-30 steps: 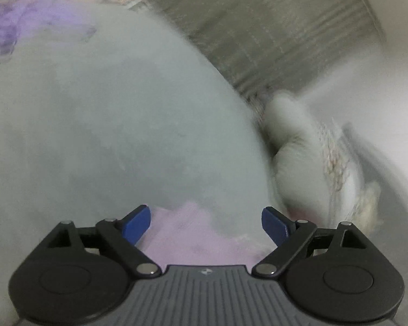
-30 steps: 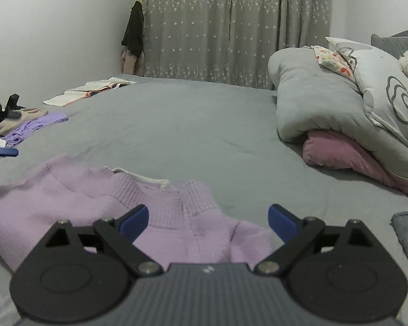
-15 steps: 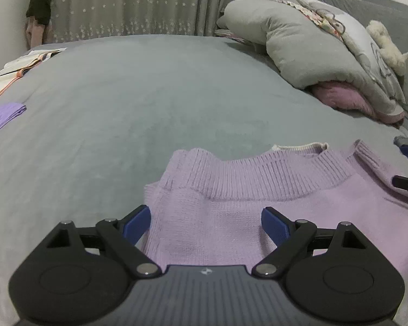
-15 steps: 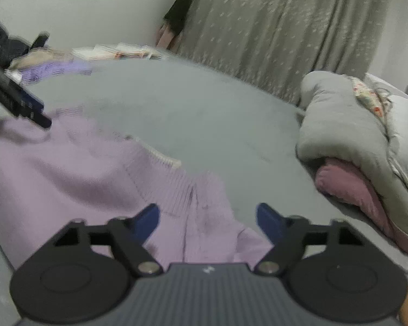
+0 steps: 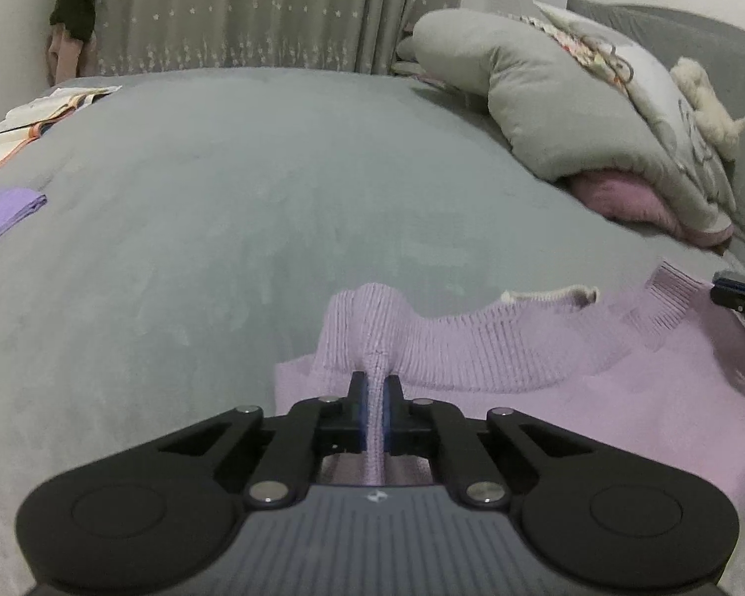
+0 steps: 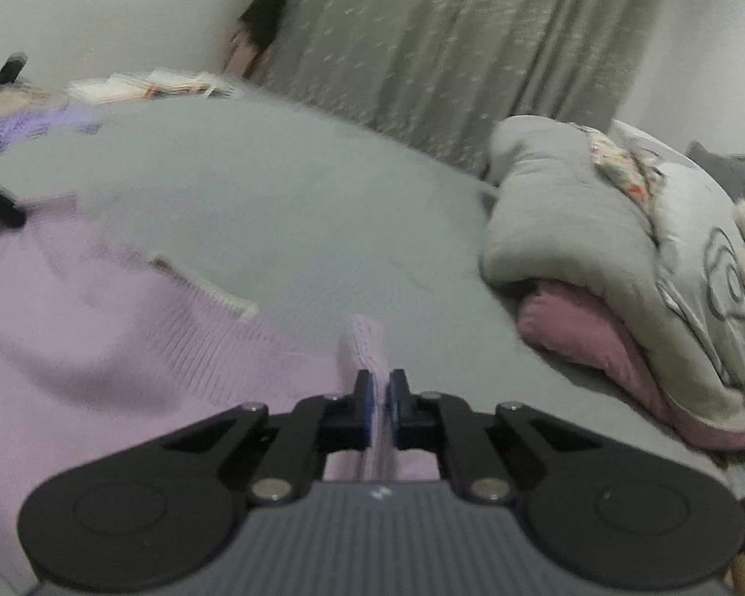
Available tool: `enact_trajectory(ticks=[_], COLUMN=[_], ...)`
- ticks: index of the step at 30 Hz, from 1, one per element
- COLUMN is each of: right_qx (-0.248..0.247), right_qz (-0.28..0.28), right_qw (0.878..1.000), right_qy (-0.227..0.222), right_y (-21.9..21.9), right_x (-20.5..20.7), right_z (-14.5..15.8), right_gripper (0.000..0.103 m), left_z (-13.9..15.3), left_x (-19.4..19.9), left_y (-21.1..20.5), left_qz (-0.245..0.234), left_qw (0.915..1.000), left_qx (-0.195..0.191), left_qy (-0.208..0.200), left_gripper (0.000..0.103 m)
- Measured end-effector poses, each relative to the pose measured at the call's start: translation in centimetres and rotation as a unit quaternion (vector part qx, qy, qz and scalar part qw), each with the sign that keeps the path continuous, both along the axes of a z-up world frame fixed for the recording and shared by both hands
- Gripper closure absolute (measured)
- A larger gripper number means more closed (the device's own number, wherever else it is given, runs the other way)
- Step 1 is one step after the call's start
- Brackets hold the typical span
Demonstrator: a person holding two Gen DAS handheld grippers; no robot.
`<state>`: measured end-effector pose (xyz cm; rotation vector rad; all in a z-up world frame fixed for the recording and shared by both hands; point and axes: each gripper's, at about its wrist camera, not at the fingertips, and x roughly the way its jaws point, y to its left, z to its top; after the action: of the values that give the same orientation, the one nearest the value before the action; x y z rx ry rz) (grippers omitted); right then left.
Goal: Fold clothes
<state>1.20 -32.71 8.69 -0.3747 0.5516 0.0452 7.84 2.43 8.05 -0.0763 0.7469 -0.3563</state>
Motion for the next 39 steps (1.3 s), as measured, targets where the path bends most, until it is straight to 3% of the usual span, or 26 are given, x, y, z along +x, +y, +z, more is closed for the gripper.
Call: enact_trajectory(ticks=[7,13,19,25,27,31,34,39], right_qx=[0.028,0.034,0.04,0.042,0.042,0.024,-0.009,0.011], right_qz=[-0.052,-0.085,-0.11,-0.11,-0.124,-0.145,-0.149,-0.165], right_qw=[0.998,0.996,0.993,0.993,0.991,0.987,0.988,0.986], right_qy=[-0.022,-0.021,0.019,-0.03,-0.017,0.059,0.046,0.032], right_y=[-2.7,-3.8,-4.6,-3.5,-3.8,-4.4,-3.4,-4.6], right_x=[0.6,1.7,3.8,3.0,3.3,4.9,4.9,4.4], right_z=[0.3,-0.1,-2.3,0.5,0.2,-4.2,-4.4,-3.5], right_gripper=[0.098,0.098,0.098,0.098,0.098,0.098,0.098,0.098], left_z=[0.4,-0.6,-1.2,1.3,0.0,-2.6,-2.8,-2.7], left_x=[0.8,2.3,3.1,2.1,2.8,3.7,3.7,3.4], left_y=[1.8,2.5,2.3,1.0,1.2,2.1,2.8,3.0], left_qz=[0.032,0.042,0.06,0.059,0.066,0.085,0.097,0.105], left_qw=[0.9982,0.9967,0.9966,0.9967,0.9974,0.9944,0.992,0.9907], left_qx=[-0.051,-0.069,-0.055,-0.027,-0.025,-0.053,-0.075,-0.083], left_qy=[-0.007,0.005,0.013,-0.049,-0.015,0.034,0.03,0.024], left_gripper=[0.1,0.1,0.1,0.1,0.097,0.093,0.093,0.092])
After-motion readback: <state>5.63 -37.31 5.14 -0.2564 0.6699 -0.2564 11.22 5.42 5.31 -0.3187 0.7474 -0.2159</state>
